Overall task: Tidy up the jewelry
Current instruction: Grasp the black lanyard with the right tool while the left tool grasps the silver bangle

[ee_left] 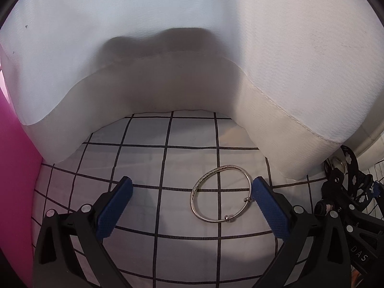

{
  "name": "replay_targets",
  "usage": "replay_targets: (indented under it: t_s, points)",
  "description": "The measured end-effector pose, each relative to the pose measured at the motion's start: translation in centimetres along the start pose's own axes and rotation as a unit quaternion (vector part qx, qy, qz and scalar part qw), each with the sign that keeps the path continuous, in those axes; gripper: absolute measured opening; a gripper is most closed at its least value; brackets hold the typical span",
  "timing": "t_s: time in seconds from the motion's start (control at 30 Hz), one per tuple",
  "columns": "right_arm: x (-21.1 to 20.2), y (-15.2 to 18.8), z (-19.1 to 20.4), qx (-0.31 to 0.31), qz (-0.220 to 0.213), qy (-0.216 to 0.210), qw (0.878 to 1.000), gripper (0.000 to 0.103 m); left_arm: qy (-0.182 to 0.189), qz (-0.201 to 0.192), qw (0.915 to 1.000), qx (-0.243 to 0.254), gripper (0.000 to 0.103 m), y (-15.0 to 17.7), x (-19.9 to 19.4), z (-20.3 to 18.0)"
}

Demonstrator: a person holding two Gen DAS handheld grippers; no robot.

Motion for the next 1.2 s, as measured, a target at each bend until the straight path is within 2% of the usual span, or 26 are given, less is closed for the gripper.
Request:
replay_targets:
  t_s: [0.2,0.27,0.33,0.43,0.53,0.63,0.83,1.2]
  points:
    - [0.0,0.3,0.7,-0.003,-0.004,-0.007,1.000,0.074,0.001,-0.002,1.0000,-0.001,0.095,-0.6,-0.1,-0.2]
    - [0.1,0.6,0.5,-0.002,-0.004,-0.010,1.000,0.073,0.007,-0.010,0.9999,0.007,0.087,-0.4,0.1,-0.4]
    - [-0.3,0.8,-0.1,-0.002,-0.006,-0.012,1.000,0.073,0.010,-0.021,0.9995,0.022,0.068,-0.4,-0.9,-1.0]
    - [-0.7,1.2,0.1,-0.006,-0.008,-0.019,1.000,0.066,0.017,-0.033,0.9987,0.035,0.049,-0.3,-1.6,-2.1]
    - [-0.9,1.7,0.8,-0.013,-0.008,-0.030,0.999,0.053,0.015,-0.035,0.9988,0.031,0.049,-0.1,-1.8,-2.2]
    - [-1.2,2.2,1.5,-0.015,-0.005,-0.049,0.999,0.034,0.019,-0.034,0.9989,0.025,0.048,0.1,-1.9,-2.2]
    - [-1.6,2.9,1.1,0.014,0.002,-0.090,0.996,0.033,0.027,-0.029,0.9992,0.009,0.048,0.9,-2.9,-1.4]
    - [-4.4,3.0,-0.4,0.014,0.000,-0.118,0.993,0.033,0.035,-0.042,0.9985,-0.004,0.048,1.9,-6.5,-1.0]
Point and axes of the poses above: each gripper's, at about its wrist camera, not at the fingertips, and x roughly the way its jaws point, z to its left, y to its underside, the point moved 7 cm from there along x, roughly the way its jaws point, and after that the axes turned 14 degrees about x, right-handed, at the moved point
